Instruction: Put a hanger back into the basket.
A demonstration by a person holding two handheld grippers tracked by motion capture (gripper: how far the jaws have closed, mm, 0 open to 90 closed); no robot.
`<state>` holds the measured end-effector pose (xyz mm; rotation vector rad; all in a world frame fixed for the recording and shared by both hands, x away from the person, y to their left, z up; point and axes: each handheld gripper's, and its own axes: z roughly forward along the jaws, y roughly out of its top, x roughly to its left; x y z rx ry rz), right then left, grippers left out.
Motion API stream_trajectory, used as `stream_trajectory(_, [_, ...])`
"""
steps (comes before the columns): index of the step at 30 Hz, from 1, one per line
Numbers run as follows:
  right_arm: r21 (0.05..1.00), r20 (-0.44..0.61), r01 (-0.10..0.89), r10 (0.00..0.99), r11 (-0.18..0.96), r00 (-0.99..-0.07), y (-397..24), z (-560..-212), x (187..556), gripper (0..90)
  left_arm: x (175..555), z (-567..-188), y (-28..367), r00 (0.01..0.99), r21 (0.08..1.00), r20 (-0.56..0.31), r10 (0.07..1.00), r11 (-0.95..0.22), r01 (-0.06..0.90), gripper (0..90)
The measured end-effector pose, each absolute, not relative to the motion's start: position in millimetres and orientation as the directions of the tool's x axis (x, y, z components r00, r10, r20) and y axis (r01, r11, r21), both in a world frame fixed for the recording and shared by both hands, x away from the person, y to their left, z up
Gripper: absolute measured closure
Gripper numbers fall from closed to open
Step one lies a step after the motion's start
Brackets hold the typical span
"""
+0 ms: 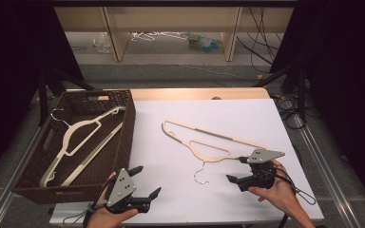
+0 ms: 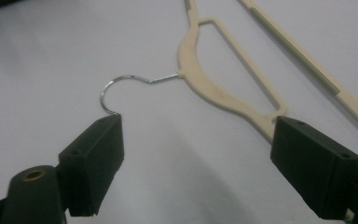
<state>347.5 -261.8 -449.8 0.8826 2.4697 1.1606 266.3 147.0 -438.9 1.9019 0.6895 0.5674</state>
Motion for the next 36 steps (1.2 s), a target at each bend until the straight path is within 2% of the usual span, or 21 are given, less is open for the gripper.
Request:
stream_trajectory(7, [0.727, 0.003, 0.429, 0.622, 0.537, -0.783, -266, -459, 369, 25.5, 269, -444, 143, 0.734, 0.91, 0.076, 0.674, -0.347, 0.225, 16.4])
stream_trajectory(14, [0.72, -0.014, 0.448, 0.656, 0.53, -0.754, -268, -465, 391, 29.5, 269, -444, 144, 0.736, 0.909, 0.071, 0.673, -0.347, 0.229, 16.3])
stream_trajectory(24, [0.683, 0.023, 0.5, 0.669, 0.532, -0.743, -268, -472, 405, 31.2, 269, -444, 144, 0.738, 0.91, 0.063, 0.672, -0.343, 0.235, 16.3])
stream_trajectory(36, [0.675, 0.021, 0.506, 0.671, 0.537, -0.741, -268, -474, 411, 32.6, 269, -445, 143, 0.743, 0.912, 0.061, 0.667, -0.34, 0.23, 16.3])
